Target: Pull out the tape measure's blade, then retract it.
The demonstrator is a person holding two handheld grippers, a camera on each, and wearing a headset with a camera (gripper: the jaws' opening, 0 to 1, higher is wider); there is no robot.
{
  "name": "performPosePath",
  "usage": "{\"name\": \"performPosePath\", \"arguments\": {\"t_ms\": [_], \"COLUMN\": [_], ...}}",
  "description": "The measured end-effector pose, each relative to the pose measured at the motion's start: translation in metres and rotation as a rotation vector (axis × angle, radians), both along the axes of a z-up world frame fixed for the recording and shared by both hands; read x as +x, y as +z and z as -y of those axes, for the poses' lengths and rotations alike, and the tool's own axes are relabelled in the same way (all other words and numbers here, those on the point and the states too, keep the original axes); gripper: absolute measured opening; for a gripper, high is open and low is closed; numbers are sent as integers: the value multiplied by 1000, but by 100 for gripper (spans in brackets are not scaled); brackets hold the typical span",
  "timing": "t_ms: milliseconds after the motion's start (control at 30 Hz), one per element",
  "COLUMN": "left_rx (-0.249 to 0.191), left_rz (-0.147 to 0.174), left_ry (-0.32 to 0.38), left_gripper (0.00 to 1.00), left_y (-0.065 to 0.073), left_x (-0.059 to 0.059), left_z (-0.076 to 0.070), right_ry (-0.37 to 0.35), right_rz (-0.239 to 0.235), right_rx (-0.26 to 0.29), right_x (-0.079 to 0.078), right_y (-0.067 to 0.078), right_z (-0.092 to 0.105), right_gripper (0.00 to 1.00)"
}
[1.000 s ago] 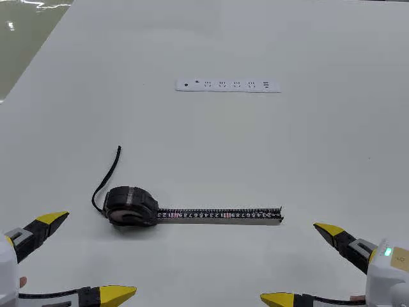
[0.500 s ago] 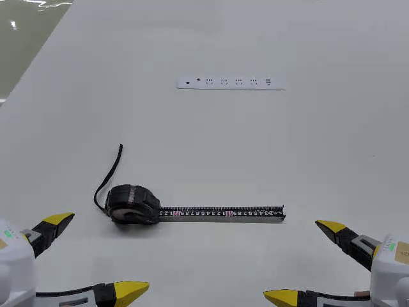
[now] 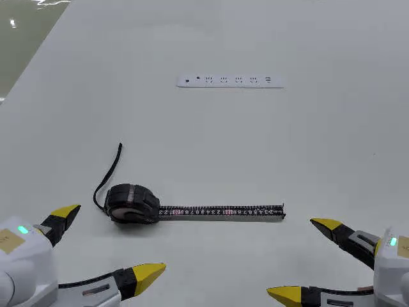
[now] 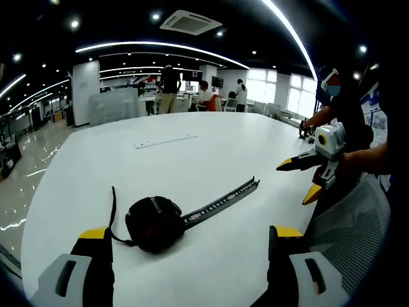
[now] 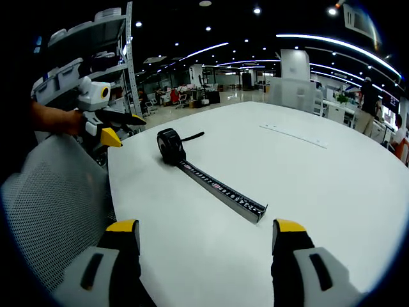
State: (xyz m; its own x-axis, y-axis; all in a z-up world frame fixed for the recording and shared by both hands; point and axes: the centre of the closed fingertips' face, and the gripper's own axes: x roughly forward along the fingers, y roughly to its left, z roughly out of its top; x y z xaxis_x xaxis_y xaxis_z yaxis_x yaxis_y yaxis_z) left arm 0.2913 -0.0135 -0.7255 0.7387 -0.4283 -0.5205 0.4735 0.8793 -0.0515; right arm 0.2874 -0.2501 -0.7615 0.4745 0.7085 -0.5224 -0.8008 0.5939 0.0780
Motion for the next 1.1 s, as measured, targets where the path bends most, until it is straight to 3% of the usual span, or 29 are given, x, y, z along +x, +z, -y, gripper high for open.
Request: {"name": "performPosePath", "arguments": {"t_ms": [100,200,300,567,933,1100], "left_rx": [6,30,24,30,23,19], "left_rz": [-3,-38,-22,-31,-10,-16], "left_ry": [19,91,111,130,219,259], "left_gripper": [99,99,99,99,96,96], "left_y": [-1,-6,-5,-10,-14,-16], "left_x": [2,5,9,13,18,21], "left_z": [-1,-9,-8,-5,-7,-10], "right_ry": [9,23,30,74,115,136], "right_rz": [1,2,4,22,34,50], "right_rx": [-1,-9,-11,-13,-5,-10], "right_x": [3,6,10,18,34,44], "right_y": [-1,-4,-5,-8,-13,-15], "right_z": [3,6,9,9,9,10], "right_gripper": [85,84,82,78,69,65]}}
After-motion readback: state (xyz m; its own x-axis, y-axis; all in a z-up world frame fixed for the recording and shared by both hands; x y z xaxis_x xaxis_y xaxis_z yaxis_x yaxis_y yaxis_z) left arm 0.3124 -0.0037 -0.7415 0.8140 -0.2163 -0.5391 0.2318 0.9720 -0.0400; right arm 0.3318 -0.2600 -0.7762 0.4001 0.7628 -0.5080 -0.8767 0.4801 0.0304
